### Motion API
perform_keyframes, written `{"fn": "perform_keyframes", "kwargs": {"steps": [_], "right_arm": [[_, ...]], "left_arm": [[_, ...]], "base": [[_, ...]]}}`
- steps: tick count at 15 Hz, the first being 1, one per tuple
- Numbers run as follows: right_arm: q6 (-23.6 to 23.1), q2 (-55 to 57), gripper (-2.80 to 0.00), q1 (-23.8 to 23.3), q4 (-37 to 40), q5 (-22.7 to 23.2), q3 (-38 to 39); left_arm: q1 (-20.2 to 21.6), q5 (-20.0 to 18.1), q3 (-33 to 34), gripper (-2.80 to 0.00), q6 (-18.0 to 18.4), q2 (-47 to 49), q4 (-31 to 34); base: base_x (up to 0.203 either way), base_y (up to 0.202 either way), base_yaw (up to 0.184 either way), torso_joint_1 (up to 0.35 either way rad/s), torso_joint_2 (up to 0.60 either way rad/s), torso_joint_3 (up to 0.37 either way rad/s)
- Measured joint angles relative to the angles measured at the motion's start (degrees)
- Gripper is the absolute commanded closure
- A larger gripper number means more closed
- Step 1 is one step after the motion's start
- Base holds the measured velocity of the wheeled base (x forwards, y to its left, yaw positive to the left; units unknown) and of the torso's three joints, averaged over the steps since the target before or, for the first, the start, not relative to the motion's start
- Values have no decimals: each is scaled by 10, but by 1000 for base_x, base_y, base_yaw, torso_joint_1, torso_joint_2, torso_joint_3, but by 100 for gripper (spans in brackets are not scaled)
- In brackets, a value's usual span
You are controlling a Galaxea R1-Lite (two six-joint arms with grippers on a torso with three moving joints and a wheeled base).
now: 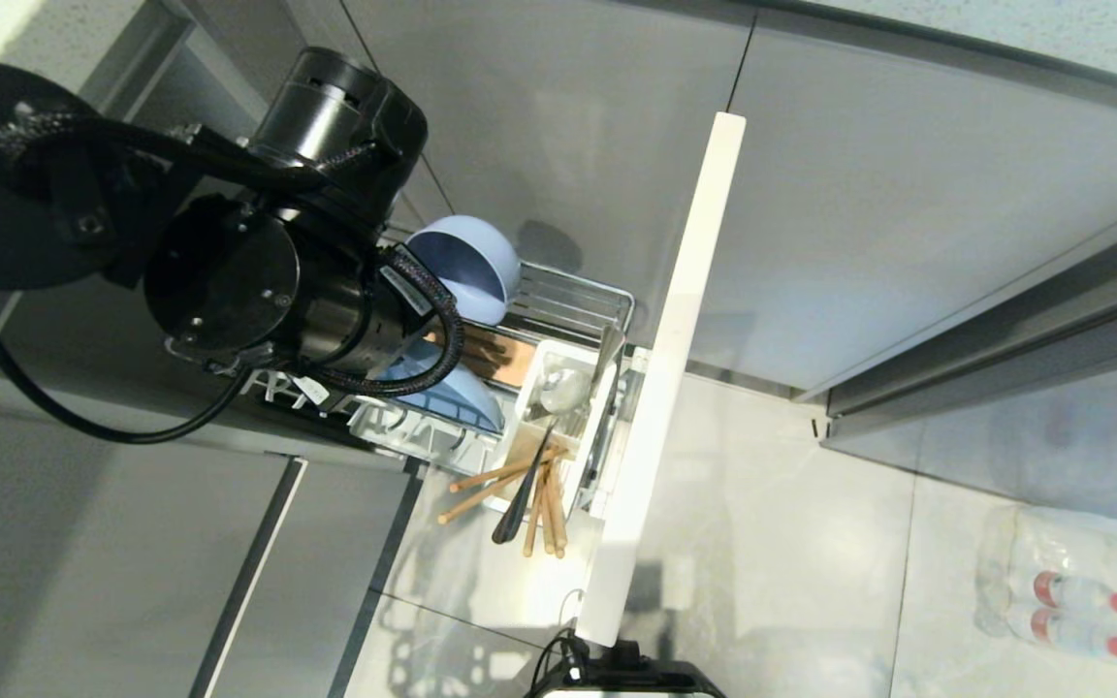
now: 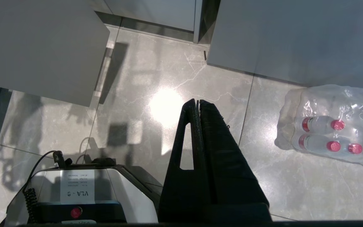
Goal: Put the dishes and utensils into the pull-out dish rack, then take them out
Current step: Take the plate out of the cupboard
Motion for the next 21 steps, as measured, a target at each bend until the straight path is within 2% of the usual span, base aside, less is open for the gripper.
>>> {"fn": "perform_keyframes", "kwargs": {"steps": [6,10,14,18,20,21], "right_arm": [[0,0,0,0,0,0,0],[0,0,0,0,0,0,0],[0,0,0,0,0,0,0],[0,0,0,0,0,0,0],[0,0,0,0,0,0,0],[0,0,0,0,0,0,0]], "left_arm": [[-24,28,-27,0,21,-32,6],[-62,61,-61,0,62,-60,6],[-127,82,-95,0,104,-94,8],[-216,84,-155,0,109,-107,81],[-263,84,-173,0,142,-111,109],[-283,85,-178,0,176,-115,110]], "base": [[0,0,0,0,0,0],[0,0,0,0,0,0],[0,0,0,0,0,0],[0,0,0,0,0,0],[0,0,0,0,0,0],[0,0,0,0,0,0]]}}
